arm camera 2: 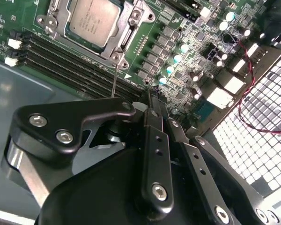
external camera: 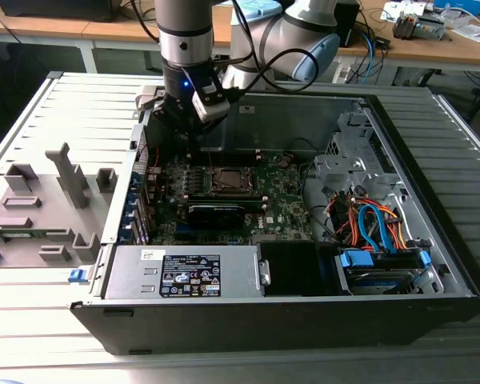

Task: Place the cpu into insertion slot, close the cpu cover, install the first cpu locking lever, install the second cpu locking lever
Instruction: 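Install the first cpu locking lever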

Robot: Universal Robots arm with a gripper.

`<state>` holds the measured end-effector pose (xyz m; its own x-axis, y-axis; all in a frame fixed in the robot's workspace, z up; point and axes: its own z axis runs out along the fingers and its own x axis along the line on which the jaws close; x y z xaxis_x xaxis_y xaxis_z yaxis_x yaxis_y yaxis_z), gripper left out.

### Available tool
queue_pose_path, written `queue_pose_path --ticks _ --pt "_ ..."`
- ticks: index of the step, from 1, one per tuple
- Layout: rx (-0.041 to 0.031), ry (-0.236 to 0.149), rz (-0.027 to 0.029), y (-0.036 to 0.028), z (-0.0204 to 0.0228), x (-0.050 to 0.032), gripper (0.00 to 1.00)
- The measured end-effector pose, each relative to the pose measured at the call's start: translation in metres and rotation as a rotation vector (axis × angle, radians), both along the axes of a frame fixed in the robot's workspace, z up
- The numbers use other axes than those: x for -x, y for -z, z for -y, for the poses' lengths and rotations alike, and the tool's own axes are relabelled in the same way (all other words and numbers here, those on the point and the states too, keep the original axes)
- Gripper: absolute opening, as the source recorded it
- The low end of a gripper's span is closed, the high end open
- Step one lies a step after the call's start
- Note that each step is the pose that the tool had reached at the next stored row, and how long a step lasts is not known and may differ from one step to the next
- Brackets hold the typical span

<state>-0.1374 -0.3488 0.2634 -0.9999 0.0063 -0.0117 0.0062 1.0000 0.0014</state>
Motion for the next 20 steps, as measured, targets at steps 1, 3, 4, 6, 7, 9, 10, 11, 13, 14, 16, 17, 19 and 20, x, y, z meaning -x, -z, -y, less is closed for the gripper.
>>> queue_pose_path --ticks 1,3,4,6,7,9,10,11,13,14,16,17,19,20 --pt "0.0 0.0 0.0001 0.0001 -0.0005 0.0 0.11" --pt "0.0 0.0 0.0001 0.0001 -0.0012 0.0 0.11" --pt "0.0 0.0 0.0 0.0002 -0.0012 0.0 0.11" --pt "0.0 0.0 0.0001 0.0003 -0.0013 0.0 0.11" --pt "0.0001 0.0 0.0 0.0003 -0.0013 0.0 0.11" --pt "0.0001 0.0 -0.0001 0.0003 -0.0013 0.0 0.11" --pt "0.0001 0.0 0.0 0.0004 -0.0013 0.0 0.11" --pt "0.0 0.0 0.0001 0.0005 -0.0014 0.0 0.11" --pt "-0.0002 0.0 0.0002 0.0007 -0.0018 0.0 0.11" --pt "-0.0001 0.0 0.0001 0.0007 -0.002 0.0 0.11" --pt "0.0 0.0 0.0 0.0011 -0.0023 -0.0001 0.11" --pt "0.0001 0.0 -0.0003 0.0014 -0.0024 -0.0003 0.11" --pt "0.0001 0.0 -0.0009 0.0017 -0.0025 -0.0027 0.11" --pt "-0.0001 0.0 -0.0014 0.0019 -0.0027 -0.0049 0.11"
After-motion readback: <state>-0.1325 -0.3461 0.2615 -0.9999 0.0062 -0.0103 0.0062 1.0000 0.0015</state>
